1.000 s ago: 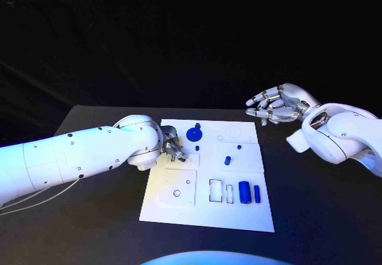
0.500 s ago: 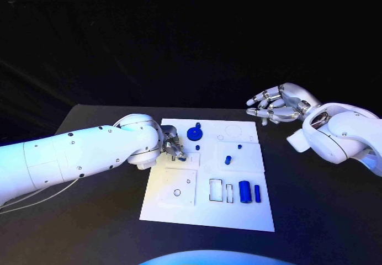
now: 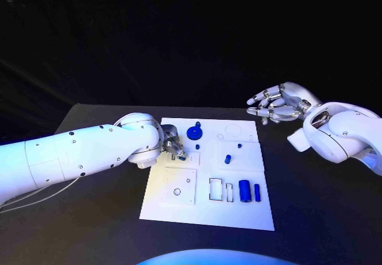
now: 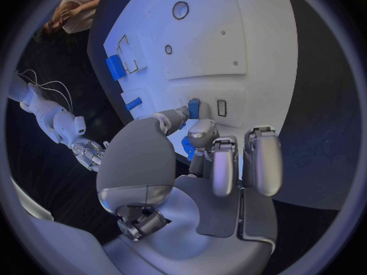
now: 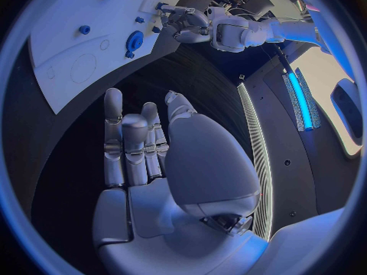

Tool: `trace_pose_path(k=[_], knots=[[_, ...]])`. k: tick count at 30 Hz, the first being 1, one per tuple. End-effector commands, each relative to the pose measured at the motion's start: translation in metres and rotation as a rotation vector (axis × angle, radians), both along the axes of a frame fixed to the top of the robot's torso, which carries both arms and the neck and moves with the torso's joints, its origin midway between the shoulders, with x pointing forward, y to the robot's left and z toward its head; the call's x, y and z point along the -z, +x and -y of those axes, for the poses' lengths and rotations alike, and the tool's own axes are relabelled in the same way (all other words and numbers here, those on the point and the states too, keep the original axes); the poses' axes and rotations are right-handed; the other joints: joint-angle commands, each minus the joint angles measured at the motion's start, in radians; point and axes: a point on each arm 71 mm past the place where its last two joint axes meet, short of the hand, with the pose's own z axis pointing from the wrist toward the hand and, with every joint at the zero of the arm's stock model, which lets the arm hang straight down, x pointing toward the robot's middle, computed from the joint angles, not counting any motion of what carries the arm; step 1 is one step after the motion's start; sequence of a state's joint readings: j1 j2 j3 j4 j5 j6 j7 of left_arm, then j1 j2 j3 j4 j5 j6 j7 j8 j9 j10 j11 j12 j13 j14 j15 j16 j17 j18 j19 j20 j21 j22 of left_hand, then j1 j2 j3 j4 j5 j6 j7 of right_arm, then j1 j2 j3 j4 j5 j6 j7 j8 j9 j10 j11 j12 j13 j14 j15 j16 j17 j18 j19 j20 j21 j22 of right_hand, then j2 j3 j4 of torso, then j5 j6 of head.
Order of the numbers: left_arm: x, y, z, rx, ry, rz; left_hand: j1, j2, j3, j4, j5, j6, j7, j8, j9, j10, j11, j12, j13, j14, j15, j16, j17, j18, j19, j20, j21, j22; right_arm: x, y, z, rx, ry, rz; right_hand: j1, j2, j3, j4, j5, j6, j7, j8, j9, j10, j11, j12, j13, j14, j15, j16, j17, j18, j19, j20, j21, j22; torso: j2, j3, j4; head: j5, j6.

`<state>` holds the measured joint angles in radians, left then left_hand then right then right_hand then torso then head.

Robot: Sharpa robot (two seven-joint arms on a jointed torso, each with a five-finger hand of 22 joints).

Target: Assemble the parts on the task board

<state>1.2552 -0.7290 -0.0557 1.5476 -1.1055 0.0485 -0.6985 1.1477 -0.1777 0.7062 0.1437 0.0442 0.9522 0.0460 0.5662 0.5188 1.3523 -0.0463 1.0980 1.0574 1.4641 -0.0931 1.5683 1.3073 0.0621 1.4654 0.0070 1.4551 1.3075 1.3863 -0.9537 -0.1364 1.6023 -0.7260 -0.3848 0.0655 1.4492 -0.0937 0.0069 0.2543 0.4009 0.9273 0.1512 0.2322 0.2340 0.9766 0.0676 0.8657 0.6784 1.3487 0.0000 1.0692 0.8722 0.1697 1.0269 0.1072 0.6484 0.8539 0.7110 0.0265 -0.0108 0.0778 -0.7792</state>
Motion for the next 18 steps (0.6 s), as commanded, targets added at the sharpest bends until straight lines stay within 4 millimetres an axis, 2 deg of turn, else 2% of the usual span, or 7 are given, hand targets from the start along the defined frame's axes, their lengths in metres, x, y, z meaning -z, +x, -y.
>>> trace_pose_path(k=[1,9,18], knots=[[0.0021,-0.002,0.0007,-0.001,0.033,-0.029,-0.009,0.003,0.021,-0.021,0.004,0.031,-0.028,0.004,0.251,0.007,-0.003,0.004,0.002,0.107,-0.009,0.002,0.263,-0.015,0.012,-0.006,0.007,0.039,0.0004,-0.0008,-0.0012,-0.015,-0.008,0.001,-0.009,0.004,0.002,0.006,0.006,-0.007,0.0,0.004,0.001,-0.002,0.002,-0.005,-0.001,-0.005,0.0,-0.006,0.0,0.012,0.002,0.004,-0.004,-0.001,0.0,-0.0001,0.0,-0.001,-0.001],[0.0028,-0.0011,0.0003,0.0,0.036,-0.034,-0.035,0.004,0.002,-0.005,0.005,0.039,-0.032,0.006,0.255,0.011,-0.006,0.012,0.008,0.107,-0.011,0.002,0.263,-0.016,0.014,-0.007,0.009,0.044,0.0003,-0.0012,-0.0011,-0.016,-0.008,0.001,-0.009,0.004,0.001,0.006,0.006,-0.007,0.0,0.005,0.001,-0.002,0.002,-0.005,-0.002,-0.005,0.0,-0.006,0.001,0.012,0.002,0.004,-0.005,-0.001,0.0,-0.0002,0.0005,-0.001,-0.003],[0.0031,0.0001,0.0006,0.0,0.037,-0.035,-0.078,0.006,-0.05,0.031,0.004,0.048,-0.033,0.004,0.259,0.012,-0.007,0.018,0.012,0.107,-0.012,0.002,0.263,-0.017,0.016,-0.008,0.011,0.048,0.0001,-0.0017,-0.0015,-0.016,-0.007,0.002,-0.009,0.004,0.001,0.006,0.006,-0.007,0.0,0.005,0.001,-0.002,0.002,-0.005,-0.002,-0.005,0.0,-0.006,0.001,0.012,0.002,0.004,-0.005,-0.001,0.0,-0.0002,0.0005,-0.002,-0.005]])
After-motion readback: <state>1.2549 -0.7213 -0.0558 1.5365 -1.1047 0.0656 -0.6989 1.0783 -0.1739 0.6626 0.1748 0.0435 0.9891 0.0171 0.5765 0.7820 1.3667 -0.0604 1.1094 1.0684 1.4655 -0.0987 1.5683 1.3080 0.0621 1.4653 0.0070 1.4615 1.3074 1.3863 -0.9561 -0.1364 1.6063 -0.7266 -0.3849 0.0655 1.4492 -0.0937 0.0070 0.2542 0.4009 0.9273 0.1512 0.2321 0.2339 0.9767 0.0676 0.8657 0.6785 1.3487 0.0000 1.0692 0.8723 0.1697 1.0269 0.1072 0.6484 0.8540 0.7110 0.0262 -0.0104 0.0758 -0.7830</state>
